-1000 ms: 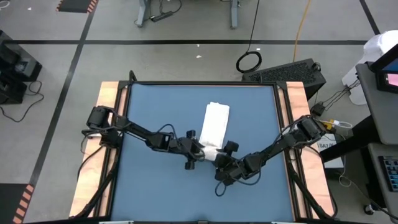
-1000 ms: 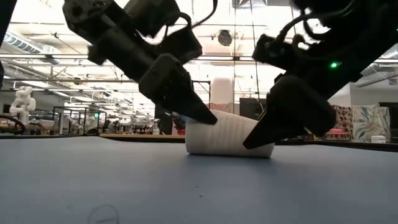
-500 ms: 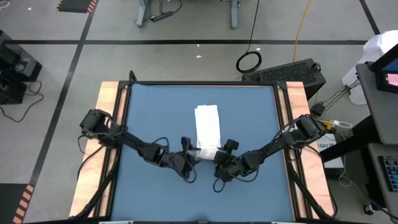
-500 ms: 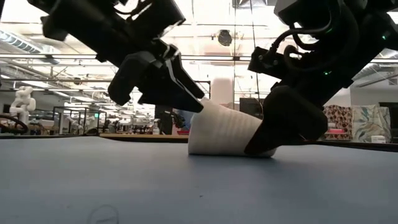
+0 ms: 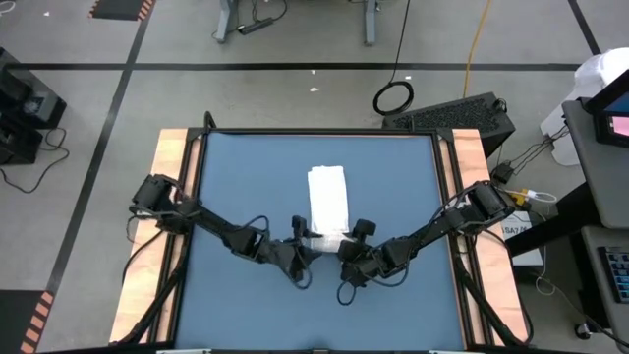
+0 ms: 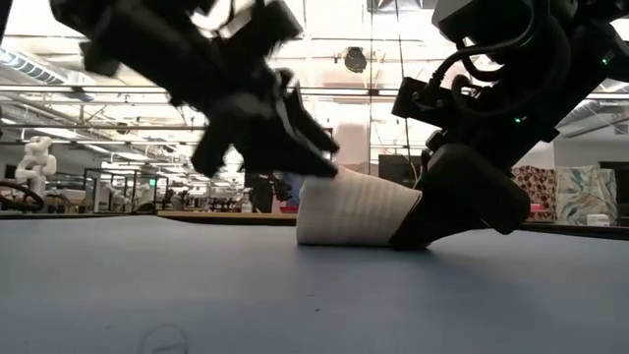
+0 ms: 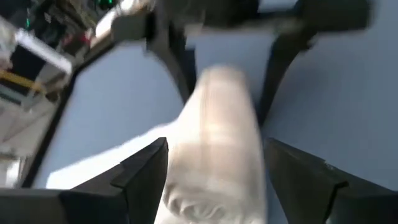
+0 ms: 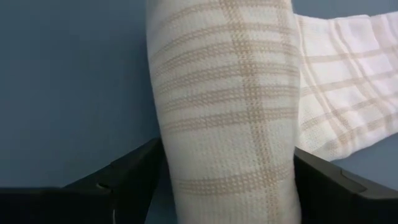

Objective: Roll towel into tight, uniform cylinder
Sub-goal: Roll the white towel

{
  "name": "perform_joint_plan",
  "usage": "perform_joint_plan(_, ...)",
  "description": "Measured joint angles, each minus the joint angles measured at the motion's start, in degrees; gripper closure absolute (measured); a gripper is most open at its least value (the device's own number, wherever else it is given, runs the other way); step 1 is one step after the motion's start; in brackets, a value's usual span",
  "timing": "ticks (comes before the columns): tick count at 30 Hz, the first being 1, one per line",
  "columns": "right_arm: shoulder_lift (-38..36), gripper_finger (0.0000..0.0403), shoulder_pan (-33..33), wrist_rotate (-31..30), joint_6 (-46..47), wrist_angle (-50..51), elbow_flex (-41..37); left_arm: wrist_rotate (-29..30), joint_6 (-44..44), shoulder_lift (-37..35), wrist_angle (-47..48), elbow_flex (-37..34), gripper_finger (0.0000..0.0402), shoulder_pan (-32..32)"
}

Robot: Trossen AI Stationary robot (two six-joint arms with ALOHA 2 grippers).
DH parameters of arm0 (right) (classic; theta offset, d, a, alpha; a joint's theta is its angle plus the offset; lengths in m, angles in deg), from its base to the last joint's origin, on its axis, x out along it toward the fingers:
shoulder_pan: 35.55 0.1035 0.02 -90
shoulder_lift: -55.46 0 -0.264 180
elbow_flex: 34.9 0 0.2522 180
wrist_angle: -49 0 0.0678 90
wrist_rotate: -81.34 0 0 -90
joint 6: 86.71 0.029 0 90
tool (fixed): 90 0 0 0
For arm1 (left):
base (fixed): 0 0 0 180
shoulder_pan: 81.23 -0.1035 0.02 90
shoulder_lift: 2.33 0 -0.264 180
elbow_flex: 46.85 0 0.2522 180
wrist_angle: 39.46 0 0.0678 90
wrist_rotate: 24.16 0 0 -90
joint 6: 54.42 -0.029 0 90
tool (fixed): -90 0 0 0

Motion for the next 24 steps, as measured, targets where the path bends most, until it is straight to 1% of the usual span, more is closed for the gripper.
perform_joint_plan(3,0.00,0.0103,0.00,0.04,-0.89,-0.19,0.00,-1.50,2.40,1.83,0.88,0.00,0.0136,-1.92)
perform_joint_plan(5,0.00,0.0103,0.00,0.02,-1.06,-0.25,0.00,-3.98,4.08,2.37,1.72,0.00,0.0145,-2.58)
perform_joint_plan(8,0.00,0.0103,0.02,0.03,-1.33,-0.31,0.00,-5.97,8.49,2.35,3.69,0.10,0.0169,-2.61)
perform_joint_plan(13,-0.20,0.0103,0.04,0.04,-2.08,-0.74,0.00,-6.33,13.91,2.35,5.65,0.17,0.0214,-1.91)
perform_joint_plan(16,-1.00,0.0103,0.07,0.40,-5.01,-1.30,-0.08,-6.34,17.58,2.33,7.58,0.24,0.0231,-1.93)
perform_joint_plan(19,-2.25,0.0103,0.05,1.95,-8.82,-1.27,-0.12,-6.09,20.40,2.24,9.41,0.24,0.0230,-2.17)
perform_joint_plan(24,-3.61,0.0103,0.03,5.12,-14.78,-1.14,-0.15,-5.92,22.08,2.27,10.12,0.20,0.0201,-2.16)
